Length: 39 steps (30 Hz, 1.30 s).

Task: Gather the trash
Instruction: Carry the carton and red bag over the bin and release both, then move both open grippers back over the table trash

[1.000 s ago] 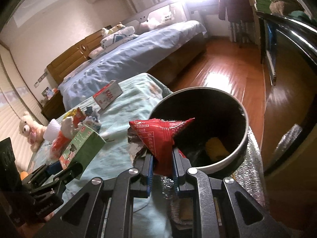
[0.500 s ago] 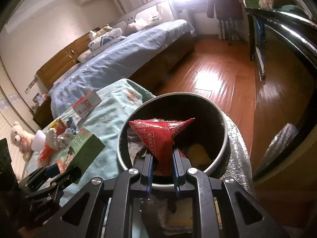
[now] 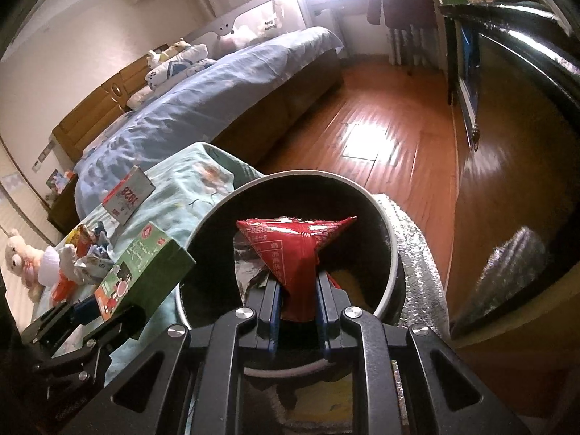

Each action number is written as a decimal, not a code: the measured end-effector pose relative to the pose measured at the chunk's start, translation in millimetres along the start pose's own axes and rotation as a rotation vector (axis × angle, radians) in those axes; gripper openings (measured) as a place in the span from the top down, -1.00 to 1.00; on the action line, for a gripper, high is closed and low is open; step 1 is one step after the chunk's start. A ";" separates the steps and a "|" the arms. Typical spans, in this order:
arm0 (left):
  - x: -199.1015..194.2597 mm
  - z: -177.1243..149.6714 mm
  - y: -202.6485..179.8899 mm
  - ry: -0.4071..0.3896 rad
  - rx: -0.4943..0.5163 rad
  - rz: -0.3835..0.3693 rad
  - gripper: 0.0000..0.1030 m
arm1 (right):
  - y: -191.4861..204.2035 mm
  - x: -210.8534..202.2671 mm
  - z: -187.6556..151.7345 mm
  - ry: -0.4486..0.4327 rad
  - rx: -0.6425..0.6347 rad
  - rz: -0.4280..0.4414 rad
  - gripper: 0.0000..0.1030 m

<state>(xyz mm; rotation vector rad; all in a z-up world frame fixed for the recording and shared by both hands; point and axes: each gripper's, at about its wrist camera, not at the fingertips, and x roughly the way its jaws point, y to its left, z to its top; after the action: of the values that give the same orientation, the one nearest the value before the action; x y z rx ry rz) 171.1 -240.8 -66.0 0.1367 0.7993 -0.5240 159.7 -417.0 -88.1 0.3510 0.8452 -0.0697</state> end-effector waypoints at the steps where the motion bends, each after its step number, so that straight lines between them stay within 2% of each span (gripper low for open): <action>1: 1.2 1.4 -0.7 0.000 0.000 0.001 0.03 | -0.7 0.9 0.9 0.001 0.002 -0.001 0.64; 8: 10.1 9.3 -4.5 0.008 0.001 -0.006 0.02 | -7.3 6.7 6.4 0.019 0.017 0.001 0.58; 10: 13.3 10.3 -3.9 0.017 -0.009 -0.001 0.01 | -9.1 8.3 7.6 0.025 0.023 -0.003 0.42; 12: 17.3 11.4 -3.7 0.033 -0.021 -0.002 -0.06 | -10.4 8.6 8.2 0.026 0.030 -0.002 0.02; 15: 15.5 10.8 -5.9 0.026 -0.024 0.000 -0.24 | -10.5 6.6 8.2 0.026 0.032 0.001 0.00; 19: 5.1 4.8 -1.3 0.010 -0.035 0.005 -0.25 | -8.9 2.7 6.8 0.015 0.035 0.004 -0.05; 22: -6.9 -1.9 7.4 -0.005 -0.058 0.009 -0.28 | -5.5 -1.8 4.5 0.007 0.043 0.020 -0.20; 36: -66.8 -46.9 67.7 -0.063 -0.189 0.089 -0.32 | 54.9 -14.0 -19.3 -0.002 -0.001 0.130 -0.70; 39: -76.3 -53.3 82.3 -0.071 -0.219 0.110 -0.33 | 70.6 -14.9 -22.8 0.000 -0.021 0.147 -0.73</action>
<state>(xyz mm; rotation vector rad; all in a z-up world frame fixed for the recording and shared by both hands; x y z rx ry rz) 133.4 -123.0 -55.0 -0.0398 0.7695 -0.3335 147.4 -344.2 -71.5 0.3920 0.8172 0.0756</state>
